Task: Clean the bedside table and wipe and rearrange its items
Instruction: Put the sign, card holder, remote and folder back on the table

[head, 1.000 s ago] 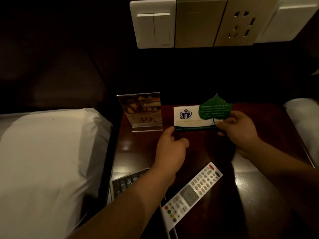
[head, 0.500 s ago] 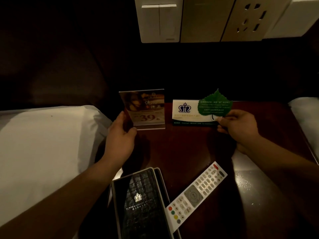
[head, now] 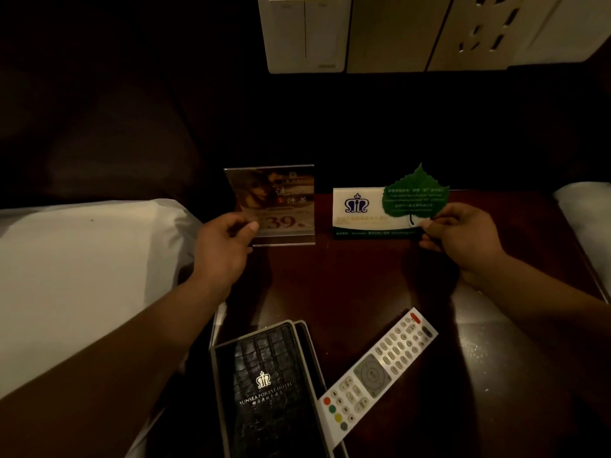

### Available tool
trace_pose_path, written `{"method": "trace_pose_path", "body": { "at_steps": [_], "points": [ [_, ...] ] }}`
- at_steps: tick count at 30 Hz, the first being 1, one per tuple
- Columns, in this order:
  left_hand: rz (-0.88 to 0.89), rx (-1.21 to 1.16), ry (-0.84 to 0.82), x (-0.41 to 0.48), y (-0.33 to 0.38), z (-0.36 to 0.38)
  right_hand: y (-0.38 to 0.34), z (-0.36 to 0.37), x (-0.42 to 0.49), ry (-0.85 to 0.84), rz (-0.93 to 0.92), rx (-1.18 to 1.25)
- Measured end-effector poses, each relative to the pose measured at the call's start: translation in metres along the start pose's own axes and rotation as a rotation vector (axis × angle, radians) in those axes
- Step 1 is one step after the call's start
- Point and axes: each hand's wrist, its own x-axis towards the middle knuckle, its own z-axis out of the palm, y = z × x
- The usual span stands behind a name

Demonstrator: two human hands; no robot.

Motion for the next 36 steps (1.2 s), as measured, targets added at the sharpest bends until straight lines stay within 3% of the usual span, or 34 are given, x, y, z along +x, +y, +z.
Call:
{"method": "trace_pose_path", "body": {
  "at_steps": [22, 29, 33, 36],
  "points": [
    [0.012, 0.036, 0.048, -0.004, 0.0, 0.003, 0.003, -0.003, -0.002, -0.015, 0.035, 0.109],
    [-0.138, -0.201, 0.134, -0.045, 0.005, -0.02, -0.002, -0.005, -0.017, 0.025, 0.062, 0.196],
    [-0.168, 0.028, 0.079, -0.109, 0.002, -0.032, -0.008, -0.011, -0.053, 0.137, 0.046, 0.117],
    [-0.151, 0.358, -0.007, -0.16, 0.014, -0.029, -0.013, -0.018, -0.1, 0.056, -0.016, -0.087]
  ]
}}
